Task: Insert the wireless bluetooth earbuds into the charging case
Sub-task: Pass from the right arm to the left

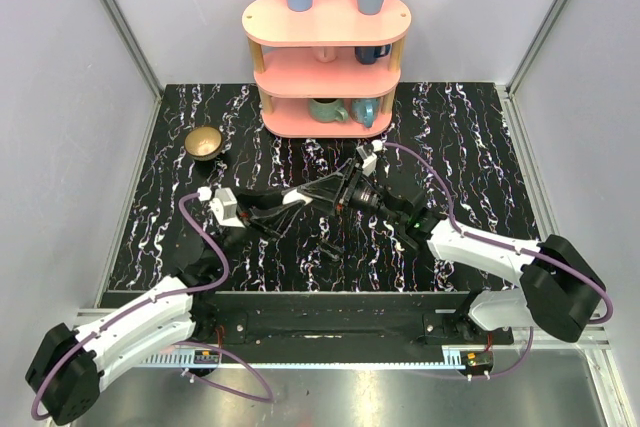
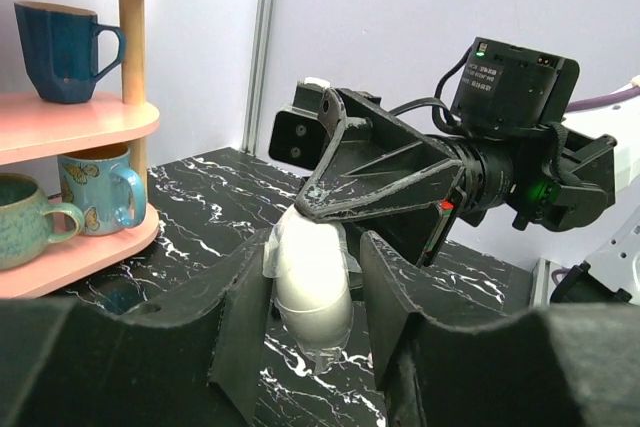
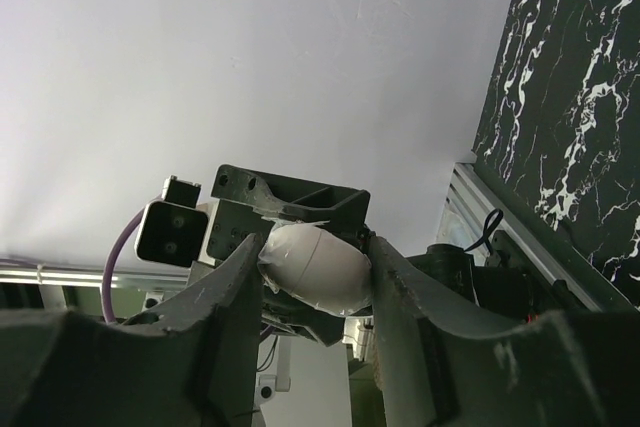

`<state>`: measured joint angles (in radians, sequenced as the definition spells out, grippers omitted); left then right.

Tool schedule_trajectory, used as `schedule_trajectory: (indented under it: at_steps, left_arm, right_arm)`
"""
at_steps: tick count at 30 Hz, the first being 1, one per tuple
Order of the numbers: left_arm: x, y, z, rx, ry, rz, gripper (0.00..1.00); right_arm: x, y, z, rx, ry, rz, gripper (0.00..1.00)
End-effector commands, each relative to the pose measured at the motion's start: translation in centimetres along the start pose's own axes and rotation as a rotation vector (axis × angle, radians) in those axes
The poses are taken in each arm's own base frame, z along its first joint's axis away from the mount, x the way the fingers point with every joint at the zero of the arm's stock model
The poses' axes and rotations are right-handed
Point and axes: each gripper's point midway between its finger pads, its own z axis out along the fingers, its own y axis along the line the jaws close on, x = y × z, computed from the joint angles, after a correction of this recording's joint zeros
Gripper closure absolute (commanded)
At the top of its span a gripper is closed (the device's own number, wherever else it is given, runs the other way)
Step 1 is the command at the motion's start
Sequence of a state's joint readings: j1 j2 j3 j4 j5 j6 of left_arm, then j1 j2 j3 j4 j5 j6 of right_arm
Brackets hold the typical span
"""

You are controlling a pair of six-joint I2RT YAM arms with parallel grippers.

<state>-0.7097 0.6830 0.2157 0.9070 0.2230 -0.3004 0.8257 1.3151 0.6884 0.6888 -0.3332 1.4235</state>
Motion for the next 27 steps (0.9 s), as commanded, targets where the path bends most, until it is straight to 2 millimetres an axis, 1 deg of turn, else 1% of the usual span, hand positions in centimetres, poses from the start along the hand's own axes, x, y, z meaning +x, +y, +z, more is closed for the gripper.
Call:
schedule_trajectory:
  at_steps: [1, 8, 11, 13, 15, 16, 18, 19, 21, 22, 27]
  left_arm:
    - [-2.1, -0.6, 0.4, 0.023, -0.089, 0.0, 0.56]
    - [-1.6, -0.6, 0.1, 0.025, -0.084, -0.007, 0.53]
    - [-1.8, -0.5, 0.1, 0.018, -0.096, -0.006, 0.53]
    - [-2.2, -0.5, 0.2, 0.016, -0.111, -0.004, 0.53]
    - [-2.0, -0.4, 0.3, 0.014, -0.113, -0.008, 0.52]
    - [-2.5, -0.5, 0.3, 0.019, -0.137, -0.012, 0.52]
    - [-2.2, -0.4, 0.4, 0.019, -0.137, -0.022, 0.52]
    - [-2.5, -0.6, 0.5, 0.027, -0.154, -0.031, 0.52]
    - [-2.3, -0.5, 0.6, 0.027, -0.151, -0.04, 0.52]
    - [-2.6, -0.7, 0.7, 0.032, -0.165, -0.044, 0.52]
    - [-2.4, -0.6, 0.8, 0.032, -0.164, -0.047, 0.59]
  right_arm:
    - [0.2, 2.4, -0.1, -0.093, -0.003, -0.006, 0.8]
    - [-0.8, 3.8, -0.3, -0.139, -0.061, -0.005, 0.8]
    - [-0.6, 4.1, -0.2, -0.153, -0.048, -0.004, 0.8]
    - [-0.5, 3.7, -0.2, -0.156, -0.043, 0.021, 0.8]
    - [-0.5, 3.9, -0.3, -0.175, -0.04, 0.027, 0.8]
    - [-0.4, 3.6, -0.2, -0.171, -0.034, 0.037, 0.81]
    - [-0.2, 3.7, -0.1, -0.181, -0.023, 0.044, 0.81]
    - [-0.2, 3.6, -0.1, -0.181, -0.02, 0.051, 0.81]
    - [-0.2, 3.6, -0.1, -0.184, -0.019, 0.05, 0.81]
    - [-0.2, 3.7, -0.1, -0.183, -0.019, 0.049, 0.81]
    - [-0.3, 3.2, -0.2, -0.173, -0.029, 0.058, 0.81]
